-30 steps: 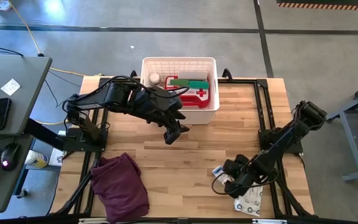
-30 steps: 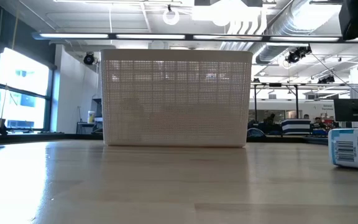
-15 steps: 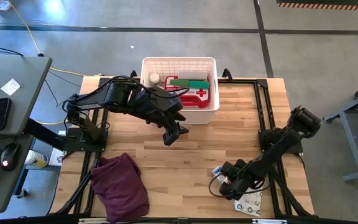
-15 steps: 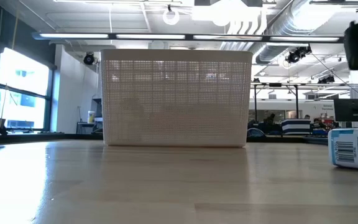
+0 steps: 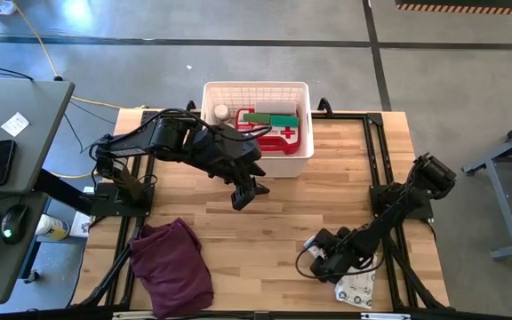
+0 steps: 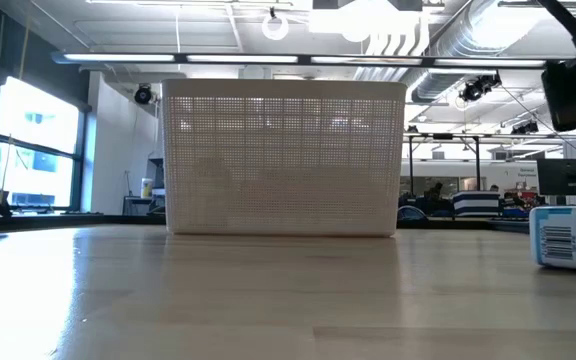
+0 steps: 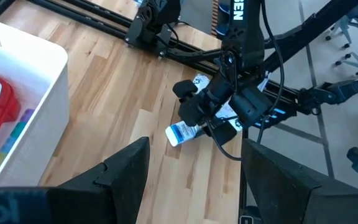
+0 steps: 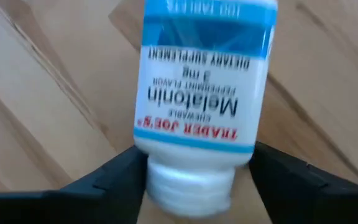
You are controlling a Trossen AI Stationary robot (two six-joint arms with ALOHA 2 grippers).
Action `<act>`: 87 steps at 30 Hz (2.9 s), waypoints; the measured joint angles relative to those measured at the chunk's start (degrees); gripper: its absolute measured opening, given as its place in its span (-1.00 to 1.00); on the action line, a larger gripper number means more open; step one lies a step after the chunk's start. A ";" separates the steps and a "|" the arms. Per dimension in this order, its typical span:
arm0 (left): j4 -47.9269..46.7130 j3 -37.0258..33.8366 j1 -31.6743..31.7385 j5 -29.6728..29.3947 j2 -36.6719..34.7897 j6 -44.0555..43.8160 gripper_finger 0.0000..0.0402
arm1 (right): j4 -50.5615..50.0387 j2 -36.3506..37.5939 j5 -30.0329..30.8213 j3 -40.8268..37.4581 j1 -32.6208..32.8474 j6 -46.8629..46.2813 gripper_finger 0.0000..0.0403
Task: Pick & place medical supplies in basket/bin
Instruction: Put the white medicine bottle into the white bin
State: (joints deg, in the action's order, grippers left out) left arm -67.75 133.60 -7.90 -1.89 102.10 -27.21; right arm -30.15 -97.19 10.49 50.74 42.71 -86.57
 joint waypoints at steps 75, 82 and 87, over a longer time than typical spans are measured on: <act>2.32 -0.28 -4.59 -12.83 10.71 50.98 0.37 | 6.86 24.02 -40.73 18.32 -40.56 17.56 -0.16; 1.71 -0.28 -4.67 -13.22 10.71 51.06 0.03 | 6.85 24.06 -40.83 18.32 -40.60 16.95 -0.16; 1.34 -0.28 -4.63 -13.31 10.71 51.08 -0.02 | 6.86 24.06 -40.86 18.32 -40.60 16.97 -0.16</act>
State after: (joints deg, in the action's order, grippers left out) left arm -66.41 133.32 -12.53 -15.20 112.81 23.88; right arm -23.29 -73.12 -30.37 69.06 2.11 -69.60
